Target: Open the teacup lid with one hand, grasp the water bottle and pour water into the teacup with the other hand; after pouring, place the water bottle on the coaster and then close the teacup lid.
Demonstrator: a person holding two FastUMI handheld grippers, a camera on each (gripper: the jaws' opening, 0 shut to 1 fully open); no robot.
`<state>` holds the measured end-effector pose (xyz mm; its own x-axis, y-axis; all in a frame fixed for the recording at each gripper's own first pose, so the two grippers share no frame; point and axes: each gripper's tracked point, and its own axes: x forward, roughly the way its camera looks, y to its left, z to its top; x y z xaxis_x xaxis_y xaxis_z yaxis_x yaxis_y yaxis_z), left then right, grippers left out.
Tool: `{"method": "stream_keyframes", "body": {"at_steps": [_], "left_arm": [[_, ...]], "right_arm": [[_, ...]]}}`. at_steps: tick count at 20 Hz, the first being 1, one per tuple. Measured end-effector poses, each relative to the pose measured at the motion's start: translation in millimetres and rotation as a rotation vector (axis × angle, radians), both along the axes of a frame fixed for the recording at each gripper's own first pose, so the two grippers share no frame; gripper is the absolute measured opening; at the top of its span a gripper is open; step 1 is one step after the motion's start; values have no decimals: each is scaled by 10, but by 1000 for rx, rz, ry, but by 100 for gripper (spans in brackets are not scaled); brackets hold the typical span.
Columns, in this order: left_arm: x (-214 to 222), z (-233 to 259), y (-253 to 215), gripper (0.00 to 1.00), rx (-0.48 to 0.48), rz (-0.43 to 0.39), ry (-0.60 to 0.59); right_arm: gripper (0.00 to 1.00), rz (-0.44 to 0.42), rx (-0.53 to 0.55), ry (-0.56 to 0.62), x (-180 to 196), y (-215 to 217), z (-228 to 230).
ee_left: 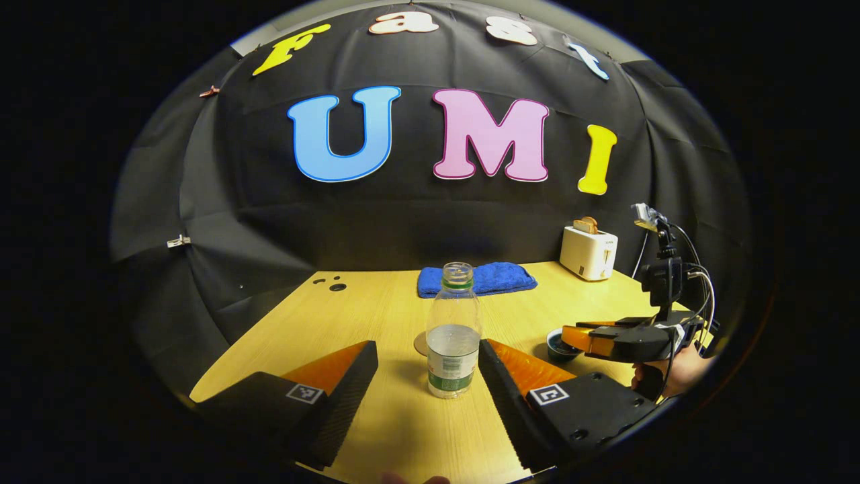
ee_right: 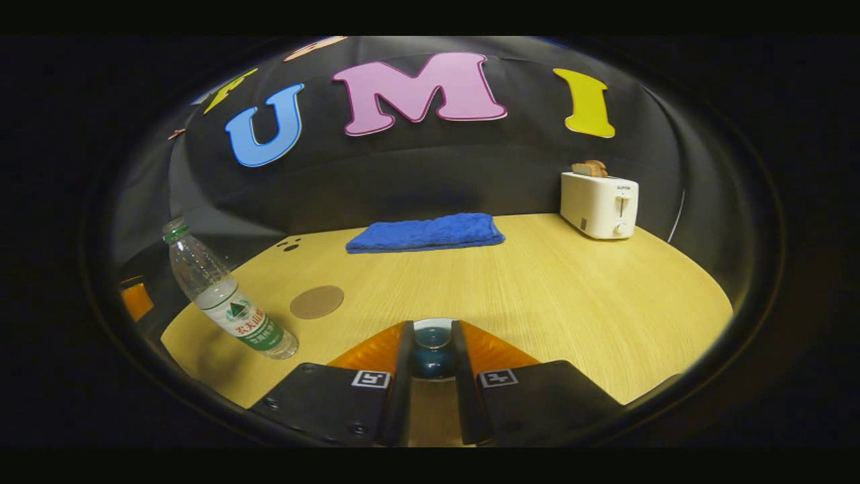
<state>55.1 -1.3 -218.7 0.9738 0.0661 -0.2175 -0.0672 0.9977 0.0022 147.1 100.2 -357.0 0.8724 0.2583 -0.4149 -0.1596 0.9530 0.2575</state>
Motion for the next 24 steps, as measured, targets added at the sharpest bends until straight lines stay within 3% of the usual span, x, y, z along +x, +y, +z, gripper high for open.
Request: {"method": "stream_keyframes", "body": {"at_steps": [3, 4, 8, 9, 10, 18, 24], "left_arm": [[9, 9, -4, 95, 3, 2, 1], [13, 4, -5, 95, 5, 3, 2], [32, -23, -41, 95, 10, -1, 8], [49, -44, -60, 92, 12, -4, 13], [66, -74, -83, 95, 12, -10, 19], [508, -724, -42, 95, -48, 30, 152], [819, -809, -184, 96, 1, -38, 100]], "right_arm": [[25, 7, -13, -13, -10, -8, 28], [30, 2, -17, -23, -9, -24, 55], [30, -14, -15, -35, 13, -127, 136], [30, -21, -16, -42, 6, -183, 188], [30, -30, -14, -54, -10, -252, 266], [30, -117, -67, -93, -269, -1080, 636], [30, -177, -83, -72, -395, -1458, 583]]}}
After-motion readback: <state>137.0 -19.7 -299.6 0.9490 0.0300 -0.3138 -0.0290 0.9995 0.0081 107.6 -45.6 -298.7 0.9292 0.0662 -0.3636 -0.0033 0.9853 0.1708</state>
